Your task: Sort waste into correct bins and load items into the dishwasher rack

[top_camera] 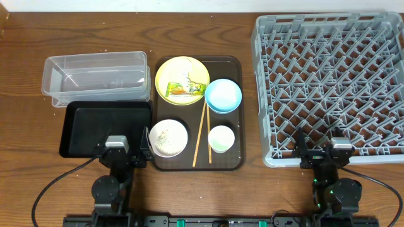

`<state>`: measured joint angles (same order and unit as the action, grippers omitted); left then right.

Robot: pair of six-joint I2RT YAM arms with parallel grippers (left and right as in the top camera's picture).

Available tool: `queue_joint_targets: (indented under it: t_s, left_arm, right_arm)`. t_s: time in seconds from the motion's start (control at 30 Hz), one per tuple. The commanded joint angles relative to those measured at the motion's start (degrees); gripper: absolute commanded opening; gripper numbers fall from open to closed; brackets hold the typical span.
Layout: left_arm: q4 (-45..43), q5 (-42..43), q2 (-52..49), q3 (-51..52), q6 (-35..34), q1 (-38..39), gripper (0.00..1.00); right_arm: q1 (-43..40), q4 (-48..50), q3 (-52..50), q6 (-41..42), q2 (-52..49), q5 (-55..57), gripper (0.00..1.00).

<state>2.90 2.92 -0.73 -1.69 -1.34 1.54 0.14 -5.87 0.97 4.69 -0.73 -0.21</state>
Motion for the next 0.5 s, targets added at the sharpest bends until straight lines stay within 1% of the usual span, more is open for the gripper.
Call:
queue_joint_targets:
  t_s: [0.0, 0.07, 0.2, 0.47]
  left_arm:
    - [4.8, -0.6, -1.7, -2.3, -1.2, -0.3, 0.99]
    - [7.6, -0.6, -4.1, -5.6, -3.6, -0.3, 0.99]
    - [12.9, 0.6, -11.1, -13.6, -3.9, -0.3, 0.99]
    - [24.7, 0.7, -31.6, -33.0, -3.8, -0.3, 0.99]
  right_arm:
    - [0.6, -4.1, 4.0, 3.2, -1.0, 0.4, 0.99]
    - [0.6, -7.5, 7.1, 3.2, -2.8, 0.4, 0.99]
    - [0.6, -14.3, 14.8, 3.2, -8.8, 0.2, 0.99]
    - [0.6, -29.9, 33.7, 3.7, -26.7, -1.5, 0.99]
